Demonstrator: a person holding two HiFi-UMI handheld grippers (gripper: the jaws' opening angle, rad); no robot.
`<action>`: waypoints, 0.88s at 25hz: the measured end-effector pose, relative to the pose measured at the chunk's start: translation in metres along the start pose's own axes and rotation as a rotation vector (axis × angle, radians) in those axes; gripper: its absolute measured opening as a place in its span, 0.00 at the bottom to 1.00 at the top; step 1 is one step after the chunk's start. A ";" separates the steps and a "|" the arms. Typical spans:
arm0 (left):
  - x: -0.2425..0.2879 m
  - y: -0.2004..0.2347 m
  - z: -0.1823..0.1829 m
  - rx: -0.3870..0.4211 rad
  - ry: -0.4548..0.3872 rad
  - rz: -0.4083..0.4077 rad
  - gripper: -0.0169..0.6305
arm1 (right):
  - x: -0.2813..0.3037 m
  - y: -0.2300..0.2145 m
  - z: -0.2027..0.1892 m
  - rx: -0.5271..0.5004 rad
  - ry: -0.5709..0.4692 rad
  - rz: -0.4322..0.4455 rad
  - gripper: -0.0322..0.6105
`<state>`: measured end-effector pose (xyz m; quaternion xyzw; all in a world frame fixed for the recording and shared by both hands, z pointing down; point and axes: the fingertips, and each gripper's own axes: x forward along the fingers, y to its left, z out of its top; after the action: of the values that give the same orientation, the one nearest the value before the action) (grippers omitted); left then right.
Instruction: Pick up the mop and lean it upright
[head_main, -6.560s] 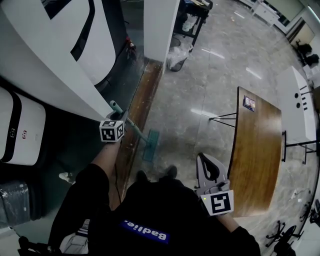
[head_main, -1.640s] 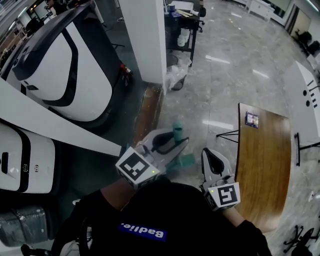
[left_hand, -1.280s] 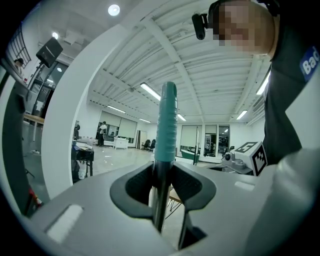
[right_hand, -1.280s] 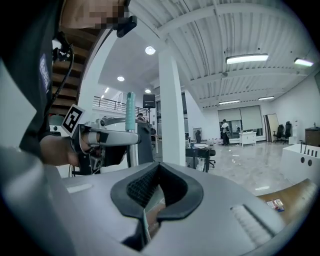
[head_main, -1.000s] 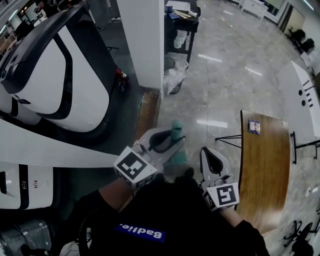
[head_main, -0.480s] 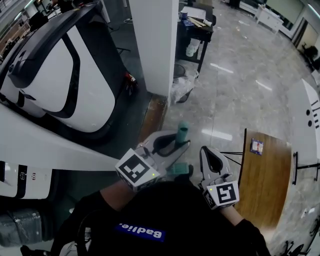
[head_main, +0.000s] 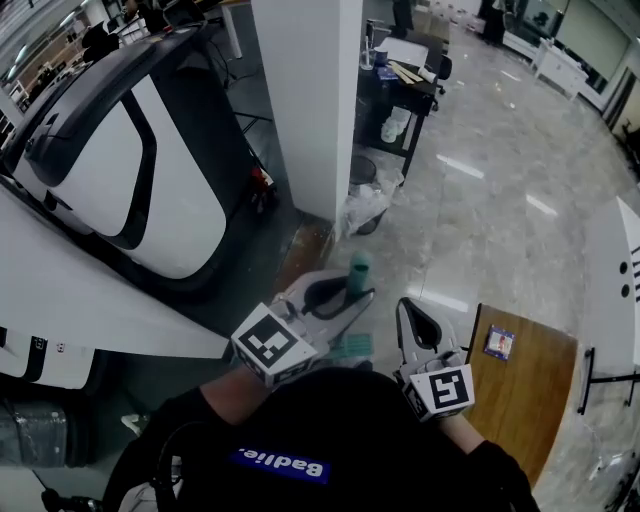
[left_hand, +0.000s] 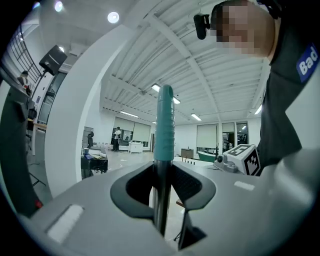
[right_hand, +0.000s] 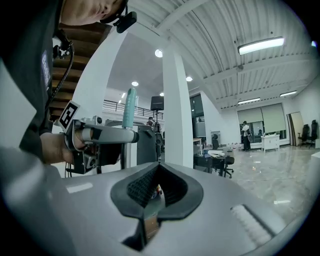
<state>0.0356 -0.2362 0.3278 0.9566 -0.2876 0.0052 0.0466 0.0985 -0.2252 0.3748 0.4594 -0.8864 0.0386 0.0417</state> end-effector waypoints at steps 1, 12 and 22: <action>0.008 0.002 0.001 0.000 0.004 0.012 0.21 | 0.001 -0.009 -0.001 0.004 -0.001 0.007 0.06; 0.089 0.034 0.009 0.001 0.041 0.099 0.21 | 0.000 -0.085 -0.017 0.059 0.050 0.007 0.06; 0.147 0.065 -0.004 0.007 0.044 0.040 0.21 | 0.014 -0.136 -0.018 0.034 0.050 -0.051 0.06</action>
<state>0.1226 -0.3710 0.3431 0.9504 -0.3057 0.0282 0.0494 0.2030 -0.3127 0.3981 0.4816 -0.8722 0.0642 0.0569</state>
